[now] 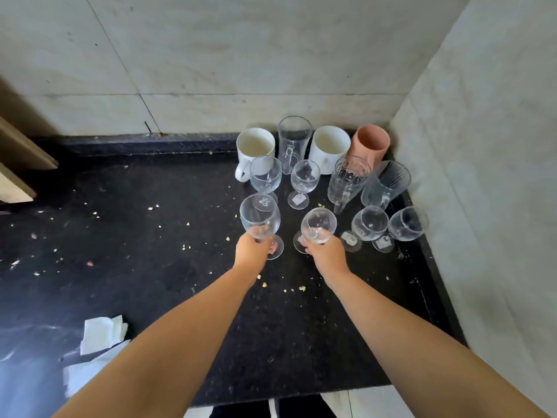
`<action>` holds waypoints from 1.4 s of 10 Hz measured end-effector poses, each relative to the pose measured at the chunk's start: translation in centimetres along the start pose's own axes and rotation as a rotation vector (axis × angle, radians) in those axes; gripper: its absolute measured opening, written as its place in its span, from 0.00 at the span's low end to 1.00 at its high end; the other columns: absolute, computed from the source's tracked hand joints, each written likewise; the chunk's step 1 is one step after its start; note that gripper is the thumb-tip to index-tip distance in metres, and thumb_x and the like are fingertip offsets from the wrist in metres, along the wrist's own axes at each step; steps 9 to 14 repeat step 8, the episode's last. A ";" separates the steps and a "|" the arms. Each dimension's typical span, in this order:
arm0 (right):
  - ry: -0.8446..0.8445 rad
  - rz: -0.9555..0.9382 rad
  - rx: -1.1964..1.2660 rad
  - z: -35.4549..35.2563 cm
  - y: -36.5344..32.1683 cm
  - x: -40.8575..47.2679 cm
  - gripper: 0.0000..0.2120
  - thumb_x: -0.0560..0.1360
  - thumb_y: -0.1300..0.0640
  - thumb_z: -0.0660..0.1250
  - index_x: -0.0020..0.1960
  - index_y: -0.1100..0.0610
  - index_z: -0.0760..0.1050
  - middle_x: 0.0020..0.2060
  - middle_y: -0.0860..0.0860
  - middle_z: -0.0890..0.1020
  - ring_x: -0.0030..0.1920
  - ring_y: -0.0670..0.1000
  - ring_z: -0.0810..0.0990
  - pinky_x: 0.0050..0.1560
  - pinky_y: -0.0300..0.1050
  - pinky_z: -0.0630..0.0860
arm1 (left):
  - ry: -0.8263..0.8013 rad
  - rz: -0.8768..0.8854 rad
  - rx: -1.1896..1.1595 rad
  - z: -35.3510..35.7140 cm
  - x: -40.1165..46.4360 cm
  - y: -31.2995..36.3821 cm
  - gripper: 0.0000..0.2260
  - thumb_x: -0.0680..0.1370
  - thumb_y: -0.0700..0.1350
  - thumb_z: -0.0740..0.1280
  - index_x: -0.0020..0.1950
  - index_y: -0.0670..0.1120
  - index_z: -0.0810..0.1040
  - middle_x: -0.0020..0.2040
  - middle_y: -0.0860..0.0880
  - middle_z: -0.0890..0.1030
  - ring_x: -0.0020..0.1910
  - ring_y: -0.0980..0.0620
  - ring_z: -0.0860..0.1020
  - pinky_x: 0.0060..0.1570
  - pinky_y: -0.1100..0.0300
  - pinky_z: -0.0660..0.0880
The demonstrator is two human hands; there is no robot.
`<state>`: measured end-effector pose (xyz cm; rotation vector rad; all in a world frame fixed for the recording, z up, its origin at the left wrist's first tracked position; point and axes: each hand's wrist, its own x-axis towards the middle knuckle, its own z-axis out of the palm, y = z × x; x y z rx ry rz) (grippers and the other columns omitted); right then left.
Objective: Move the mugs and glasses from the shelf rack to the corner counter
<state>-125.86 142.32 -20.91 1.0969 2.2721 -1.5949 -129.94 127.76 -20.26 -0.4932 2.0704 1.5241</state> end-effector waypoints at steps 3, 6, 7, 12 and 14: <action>-0.028 -0.016 -0.060 1.0 0.7 1.7 0.10 0.73 0.55 0.69 0.53 0.57 0.81 0.49 0.56 0.85 0.52 0.56 0.82 0.58 0.57 0.77 | -0.005 0.019 0.040 1.2 1.3 -0.2 0.05 0.77 0.41 0.65 0.44 0.50 0.77 0.40 0.51 0.81 0.38 0.55 0.78 0.40 0.62 0.74; -0.059 -0.023 -0.008 1.0 0.7 1.3 0.10 0.75 0.57 0.68 0.55 0.57 0.79 0.50 0.56 0.84 0.53 0.55 0.81 0.59 0.54 0.77 | -0.035 0.025 0.034 1.1 1.2 -0.4 0.06 0.77 0.41 0.65 0.42 0.50 0.77 0.39 0.52 0.80 0.39 0.54 0.78 0.40 0.62 0.73; -0.093 -0.007 0.109 0.4 0.4 0.8 0.13 0.75 0.60 0.67 0.59 0.51 0.74 0.57 0.54 0.80 0.55 0.53 0.81 0.60 0.54 0.78 | -0.050 0.042 0.033 0.6 1.2 -0.5 0.06 0.76 0.44 0.65 0.52 0.48 0.79 0.44 0.50 0.82 0.43 0.52 0.79 0.46 0.57 0.77; -0.090 0.037 0.229 -1.0 1.7 -1.8 0.24 0.76 0.62 0.66 0.70 0.53 0.66 0.63 0.49 0.76 0.54 0.50 0.81 0.59 0.49 0.79 | -0.063 0.053 0.012 -0.8 -0.1 -2.3 0.13 0.76 0.40 0.66 0.60 0.49 0.76 0.52 0.48 0.82 0.46 0.51 0.79 0.48 0.57 0.77; -0.090 0.037 0.229 -1.0 1.7 -1.8 0.24 0.76 0.62 0.66 0.70 0.53 0.66 0.63 0.49 0.76 0.54 0.50 0.81 0.59 0.49 0.79 | -0.063 0.053 0.012 -0.8 -0.1 -2.3 0.13 0.76 0.40 0.66 0.60 0.49 0.76 0.52 0.48 0.82 0.46 0.51 0.79 0.48 0.57 0.77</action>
